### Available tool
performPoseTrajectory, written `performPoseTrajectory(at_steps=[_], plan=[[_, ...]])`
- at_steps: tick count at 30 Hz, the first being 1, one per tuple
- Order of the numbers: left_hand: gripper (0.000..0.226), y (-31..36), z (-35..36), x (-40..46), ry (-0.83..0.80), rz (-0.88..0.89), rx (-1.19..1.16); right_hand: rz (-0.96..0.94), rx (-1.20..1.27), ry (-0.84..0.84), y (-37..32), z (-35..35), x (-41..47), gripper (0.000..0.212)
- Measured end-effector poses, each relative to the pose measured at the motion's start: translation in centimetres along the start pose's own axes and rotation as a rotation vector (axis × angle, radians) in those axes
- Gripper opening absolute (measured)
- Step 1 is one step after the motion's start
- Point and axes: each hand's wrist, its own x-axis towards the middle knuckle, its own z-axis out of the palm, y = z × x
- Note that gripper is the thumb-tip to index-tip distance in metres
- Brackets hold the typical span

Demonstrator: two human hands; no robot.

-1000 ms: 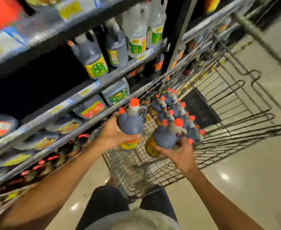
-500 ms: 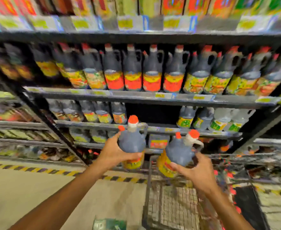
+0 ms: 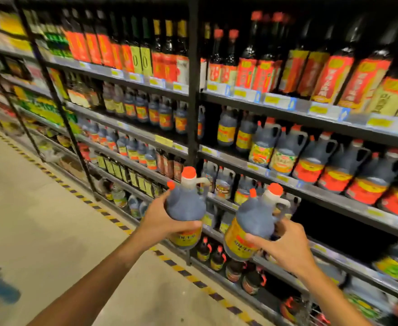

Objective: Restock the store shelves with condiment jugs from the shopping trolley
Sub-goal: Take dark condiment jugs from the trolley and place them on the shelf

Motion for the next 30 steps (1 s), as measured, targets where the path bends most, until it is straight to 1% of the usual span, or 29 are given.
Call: performPoseTrajectory(at_steps=[2, 3, 6, 9, 11, 13, 16, 18, 22, 26, 30], plan=[[0.11, 0.1, -3.6, 0.0, 0.03, 0.0, 0.006, -0.017, -0.011, -0.02, -2.6, 2.8, 1.2, 0.04], [0.108, 0.4, -5.0, 0.0, 0.048, -0.003, 0.006, -0.024, -0.009, -0.019, -3.7, 3.8, 1.6, 0.038], [0.097, 0.8, -7.9, 0.8, 0.066, 0.013, -0.026, -0.05, 0.003, -0.001, -6.2, 6.0, 2.8, 0.04], [0.078, 0.8, -9.0, 2.2, 0.064, 0.061, -0.025, -0.05, -0.014, -0.008, -7.2, 6.9, 3.5, 0.045], [0.074, 0.8, -9.0, 3.6, 0.059, 0.082, -0.031, -0.041, -0.011, 0.014, -7.4, 7.0, 4.1, 0.049], [0.068, 0.8, -8.6, 5.4, 0.018, 0.102, -0.038, -0.031, -0.01, 0.035, -6.9, 6.7, 5.0, 0.054], [0.072, 0.6, -7.6, 8.7, -0.028, 0.131, -0.033, -0.004, 0.004, 0.075, -5.9, 6.1, 7.1, 0.066], [0.074, 0.5, -6.8, 11.2, -0.058, 0.135, -0.009, -0.003, -0.002, 0.09, -5.2, 5.8, 8.9, 0.068], [0.067, 0.6, -5.1, 16.3, -0.092, 0.16, 0.008, -0.017, 0.027, 0.12, -3.0, 5.5, 13.4, 0.077], [0.073, 1.1, -4.3, 21.1, -0.124, 0.159, 0.03, -0.02, 0.023, 0.146, -1.6, 5.4, 18.5, 0.072], [0.071, 1.1, -4.2, 25.5, -0.154, 0.188, 0.05, -0.048, -0.033, 0.164, -0.8, 5.6, 23.6, 0.079]])
